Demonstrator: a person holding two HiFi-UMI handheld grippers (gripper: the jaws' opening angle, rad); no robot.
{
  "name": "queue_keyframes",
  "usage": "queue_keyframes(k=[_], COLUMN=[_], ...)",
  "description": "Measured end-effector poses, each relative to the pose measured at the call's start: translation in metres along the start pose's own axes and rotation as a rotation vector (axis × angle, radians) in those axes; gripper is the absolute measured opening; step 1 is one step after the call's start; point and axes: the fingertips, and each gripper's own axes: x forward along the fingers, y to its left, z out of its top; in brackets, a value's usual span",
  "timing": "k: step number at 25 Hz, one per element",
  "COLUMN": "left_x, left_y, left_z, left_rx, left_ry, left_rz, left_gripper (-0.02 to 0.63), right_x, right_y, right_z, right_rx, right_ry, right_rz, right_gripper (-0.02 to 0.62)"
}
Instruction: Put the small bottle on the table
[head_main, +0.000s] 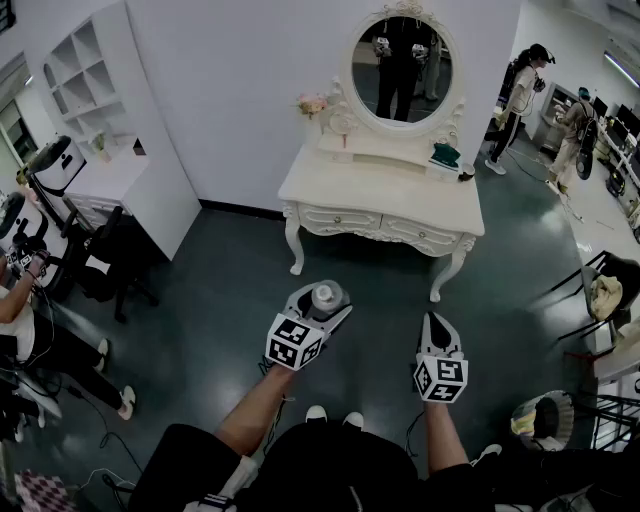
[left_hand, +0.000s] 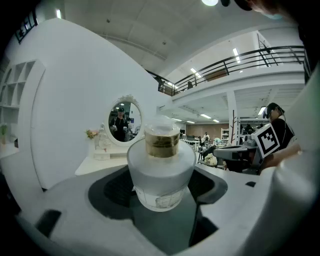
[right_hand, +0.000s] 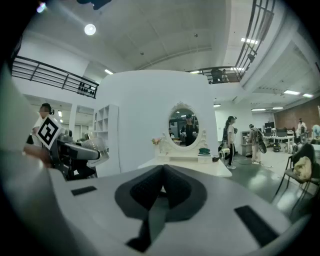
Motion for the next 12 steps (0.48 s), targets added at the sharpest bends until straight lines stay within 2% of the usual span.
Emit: queue_keyframes(k=[12], left_x=[-0.004], left_y=[0.031], left_z=[0.0], left_rx=[0.01], left_ry=[0.008], left_rz=[-0.016], left_gripper=[0.33], right_x=[0.021], right_y=[0.015], right_z=[-0.004], right_rx=[0.0], right_ry=[0.028], right_rz=[-0.051], right_gripper=[0.003])
